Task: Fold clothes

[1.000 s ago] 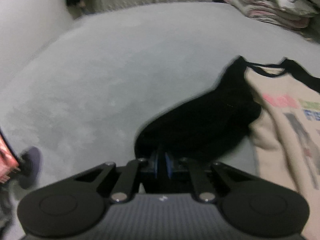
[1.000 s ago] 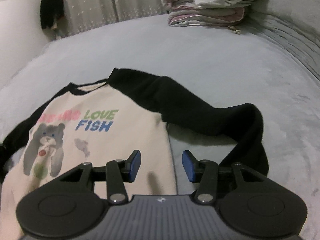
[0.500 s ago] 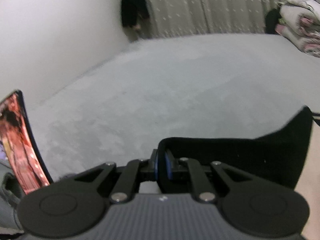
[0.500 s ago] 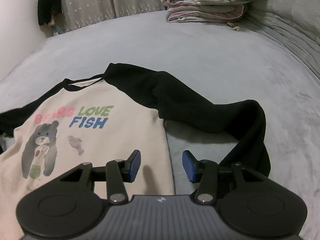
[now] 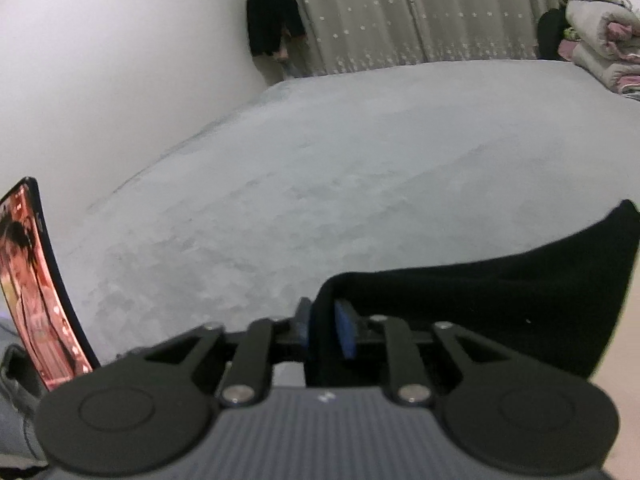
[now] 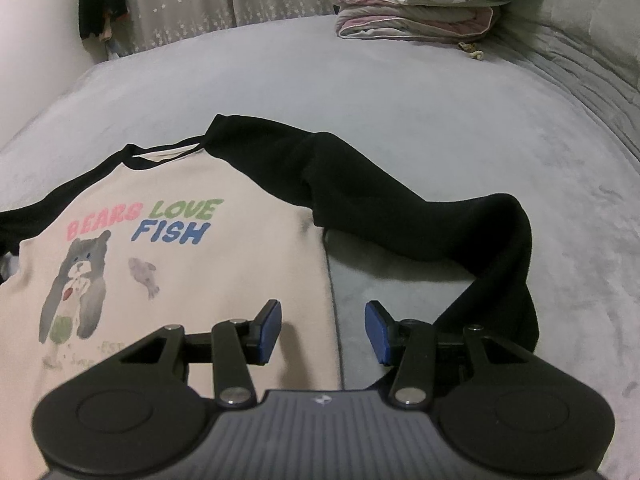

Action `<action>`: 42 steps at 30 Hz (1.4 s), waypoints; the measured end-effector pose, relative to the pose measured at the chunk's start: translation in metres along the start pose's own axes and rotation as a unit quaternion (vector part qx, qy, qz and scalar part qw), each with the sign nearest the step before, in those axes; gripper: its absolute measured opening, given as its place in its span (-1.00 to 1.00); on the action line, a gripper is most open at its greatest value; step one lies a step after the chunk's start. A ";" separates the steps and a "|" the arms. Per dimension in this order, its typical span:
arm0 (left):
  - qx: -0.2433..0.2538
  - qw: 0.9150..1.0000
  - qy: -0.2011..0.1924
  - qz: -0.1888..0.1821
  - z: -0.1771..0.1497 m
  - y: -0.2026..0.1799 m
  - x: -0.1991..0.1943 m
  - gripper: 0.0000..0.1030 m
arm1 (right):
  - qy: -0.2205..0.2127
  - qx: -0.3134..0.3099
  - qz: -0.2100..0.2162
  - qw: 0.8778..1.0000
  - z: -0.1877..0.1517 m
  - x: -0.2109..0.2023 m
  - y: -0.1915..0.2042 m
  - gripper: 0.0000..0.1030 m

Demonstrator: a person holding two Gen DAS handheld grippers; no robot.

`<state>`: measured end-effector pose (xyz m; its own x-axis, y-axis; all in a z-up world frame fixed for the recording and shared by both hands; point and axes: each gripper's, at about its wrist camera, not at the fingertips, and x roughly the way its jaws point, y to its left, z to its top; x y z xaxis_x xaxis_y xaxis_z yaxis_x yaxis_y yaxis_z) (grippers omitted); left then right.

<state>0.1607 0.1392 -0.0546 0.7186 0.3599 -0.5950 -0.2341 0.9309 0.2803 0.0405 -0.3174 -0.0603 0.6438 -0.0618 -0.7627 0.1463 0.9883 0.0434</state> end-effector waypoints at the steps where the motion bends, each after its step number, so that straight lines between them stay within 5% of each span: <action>1: 0.001 1.000 0.002 -0.011 -0.001 0.002 -0.003 -0.41 | 0.000 -0.001 0.000 1.000 0.000 -0.001 -0.001 -0.04; 6: 0.007 0.998 0.020 -0.065 -0.011 0.011 -0.020 -0.10 | 0.000 -0.013 -0.006 1.000 -0.005 -0.005 -0.001 0.08; 19: -0.011 0.981 0.074 -0.180 -0.045 0.043 -0.065 0.24 | -0.006 0.029 -0.027 0.999 -0.016 -0.026 -0.035 0.10; 26: -0.023 0.968 0.103 -0.230 -0.060 0.048 -0.088 0.26 | 0.015 0.115 0.003 0.993 -0.023 -0.032 -0.063 0.15; 32: -0.056 0.948 0.139 -0.281 -0.088 0.056 -0.092 0.15 | 0.040 0.094 -0.018 0.995 -0.033 -0.020 -0.058 0.16; 34: -0.072 0.939 0.151 -0.300 -0.096 0.058 -0.089 -0.04 | 0.037 0.053 -0.035 0.997 -0.035 -0.014 -0.049 0.01; 36: -0.077 0.937 0.149 -0.306 -0.100 0.061 -0.088 -0.10 | 0.028 0.000 -0.059 0.998 -0.038 -0.012 -0.040 -0.58; 39: -0.076 0.935 0.146 -0.313 -0.103 0.062 -0.089 -0.15 | 0.023 -0.011 -0.069 0.997 -0.038 -0.016 -0.042 -0.84; 42: -0.089 0.932 0.143 -0.322 -0.101 0.066 -0.088 -0.15 | 0.012 -0.007 -0.095 0.995 -0.036 -0.023 -0.049 -0.86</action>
<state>0.0160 0.1752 -0.0604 0.5501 -0.2978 -0.7802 0.0622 0.9463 -0.3173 -0.0086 -0.3594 -0.0676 0.5874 -0.2445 -0.7714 0.2535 0.9609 -0.1115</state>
